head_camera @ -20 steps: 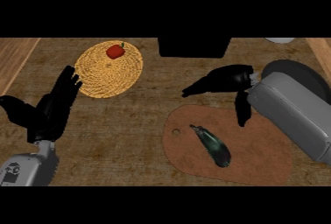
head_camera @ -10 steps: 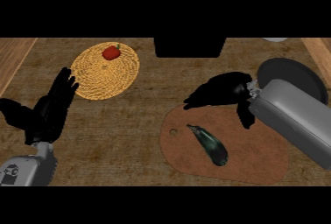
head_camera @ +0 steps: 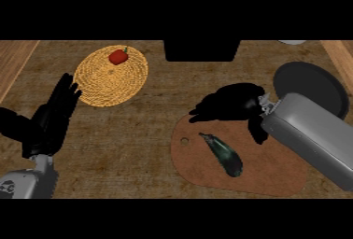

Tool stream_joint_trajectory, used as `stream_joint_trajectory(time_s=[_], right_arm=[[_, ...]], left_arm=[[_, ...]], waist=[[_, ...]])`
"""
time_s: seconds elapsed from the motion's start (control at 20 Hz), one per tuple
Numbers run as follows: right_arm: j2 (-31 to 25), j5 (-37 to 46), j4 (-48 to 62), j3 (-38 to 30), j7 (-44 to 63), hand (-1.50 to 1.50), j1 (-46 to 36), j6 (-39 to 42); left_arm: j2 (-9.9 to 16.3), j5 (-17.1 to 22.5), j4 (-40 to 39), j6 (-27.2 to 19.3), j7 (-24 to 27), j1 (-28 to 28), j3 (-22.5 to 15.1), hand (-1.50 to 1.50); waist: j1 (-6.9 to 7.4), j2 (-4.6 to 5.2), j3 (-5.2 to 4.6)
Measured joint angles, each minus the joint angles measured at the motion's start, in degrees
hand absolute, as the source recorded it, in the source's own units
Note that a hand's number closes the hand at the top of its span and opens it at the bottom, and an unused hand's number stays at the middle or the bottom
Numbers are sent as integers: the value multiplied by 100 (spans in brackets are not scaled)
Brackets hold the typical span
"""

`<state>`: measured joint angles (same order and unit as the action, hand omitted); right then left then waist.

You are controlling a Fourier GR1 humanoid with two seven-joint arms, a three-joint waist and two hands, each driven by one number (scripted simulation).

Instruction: Pick the eggplant from the cutting board and place it in the pan

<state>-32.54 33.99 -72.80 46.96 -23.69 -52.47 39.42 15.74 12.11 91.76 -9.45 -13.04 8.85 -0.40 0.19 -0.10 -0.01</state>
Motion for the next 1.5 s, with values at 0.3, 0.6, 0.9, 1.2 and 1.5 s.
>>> stream_joint_trajectory(time_s=[0.3, 0.6, 0.9, 1.2, 1.5], right_arm=[[410, 397, -195, 10, 485, -150, 327, 233], [735, 876, -104, -172, 621, -150, 520, 367], [930, 1298, 123, -187, 428, -150, 739, 265], [1101, 1812, 649, -118, 69, -150, 953, -135], [1444, 2141, 1079, -313, -152, -150, 1069, -298]], left_arm=[[-36, -25, -81, 126, 29, 32, 83, 0], [-92, -92, -65, 190, -37, 84, 161, 0], [-120, -71, 6, 334, -28, -2, 254, 0], [-258, -241, 106, 274, -58, -48, 199, 0], [-301, -290, -69, 330, -78, 106, 299, 0]], waist=[[-2, 5, 0], [7, 9, 0], [14, 11, 1], [25, 14, 2], [15, 15, 0]])
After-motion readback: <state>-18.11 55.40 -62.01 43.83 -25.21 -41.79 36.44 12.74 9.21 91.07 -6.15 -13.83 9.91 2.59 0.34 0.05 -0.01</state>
